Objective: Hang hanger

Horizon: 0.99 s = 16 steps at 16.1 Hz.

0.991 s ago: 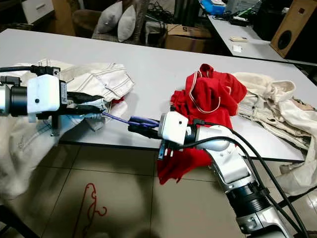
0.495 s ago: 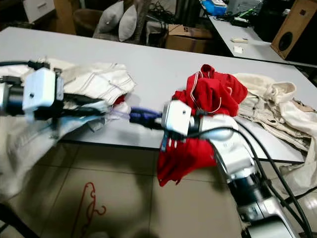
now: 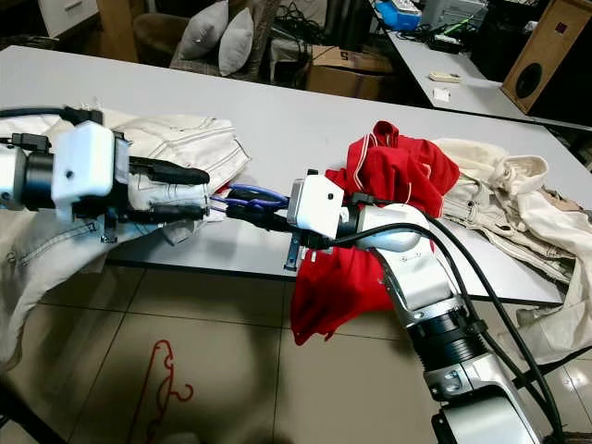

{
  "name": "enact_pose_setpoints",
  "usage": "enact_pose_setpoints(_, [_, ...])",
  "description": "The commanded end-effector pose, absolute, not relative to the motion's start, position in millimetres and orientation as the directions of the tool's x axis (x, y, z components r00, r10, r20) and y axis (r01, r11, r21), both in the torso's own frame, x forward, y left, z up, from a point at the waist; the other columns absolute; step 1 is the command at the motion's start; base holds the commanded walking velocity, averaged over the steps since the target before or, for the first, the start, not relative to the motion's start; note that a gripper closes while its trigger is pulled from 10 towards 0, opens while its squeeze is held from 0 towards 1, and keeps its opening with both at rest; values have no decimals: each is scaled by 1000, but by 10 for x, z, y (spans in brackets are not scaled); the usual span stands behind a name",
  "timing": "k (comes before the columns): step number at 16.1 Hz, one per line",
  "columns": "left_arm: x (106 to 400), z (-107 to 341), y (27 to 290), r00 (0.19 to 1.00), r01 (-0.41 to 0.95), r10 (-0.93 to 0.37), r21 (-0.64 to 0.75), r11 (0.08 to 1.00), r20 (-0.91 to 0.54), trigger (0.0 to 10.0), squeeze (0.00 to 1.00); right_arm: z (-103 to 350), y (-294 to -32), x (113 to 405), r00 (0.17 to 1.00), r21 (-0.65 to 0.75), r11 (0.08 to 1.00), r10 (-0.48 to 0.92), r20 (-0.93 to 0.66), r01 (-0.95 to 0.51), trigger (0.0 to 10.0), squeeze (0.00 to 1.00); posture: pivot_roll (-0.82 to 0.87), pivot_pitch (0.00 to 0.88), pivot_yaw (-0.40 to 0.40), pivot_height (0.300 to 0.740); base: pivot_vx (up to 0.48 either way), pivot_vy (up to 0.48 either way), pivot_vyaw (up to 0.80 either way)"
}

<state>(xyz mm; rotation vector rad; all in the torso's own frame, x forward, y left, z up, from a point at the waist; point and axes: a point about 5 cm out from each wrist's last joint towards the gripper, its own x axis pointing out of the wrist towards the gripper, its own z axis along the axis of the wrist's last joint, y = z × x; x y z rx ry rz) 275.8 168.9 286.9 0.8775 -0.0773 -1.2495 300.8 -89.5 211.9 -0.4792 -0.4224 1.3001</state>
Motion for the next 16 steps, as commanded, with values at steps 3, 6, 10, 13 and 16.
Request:
enact_pose_setpoints(3, [2756, 2901, 1668, 332, 792, -845, 611, 7, -420, 10000, 0, 2285, -924, 2937, 151, -524, 178, 984, 94, -833, 10000, 0, 237, 0, -105, 740, 0, 0, 0])
enact_pose_setpoints(6, [2718, 3031, 1648, 298, 797, -874, 604, 7, -384, 10000, 0, 2241, -955, 2953, 176, -505, 201, 980, 98, -839, 10000, 0, 239, 0, -93, 740, 0, 0, 0])
enact_pose_setpoints(10, [2696, 3065, 1753, 295, 816, -840, 578, -27, -456, 10000, 0, 2236, -976, 2973, 196, -477, 228, 974, 116, -849, 10000, 0, 250, 0, -92, 740, 0, 0, 0])
enact_pose_setpoints(13, [2770, 3015, 1804, 360, 777, -801, 629, -27, -478, 10000, 0, 2245, -962, 2957, 172, -488, 200, 980, 103, -850, 10000, 0, 254, 0, -95, 740, 0, 0, 0])
enact_pose_setpoints(16, [2843, 2994, 1796, 372, 760, -783, 648, -51, -499, 10000, 0, 2258, -946, 2931, 145, -508, 165, 986, 78, -845, 10000, 0, 251, 0, -94, 740, 0, 0, 0])
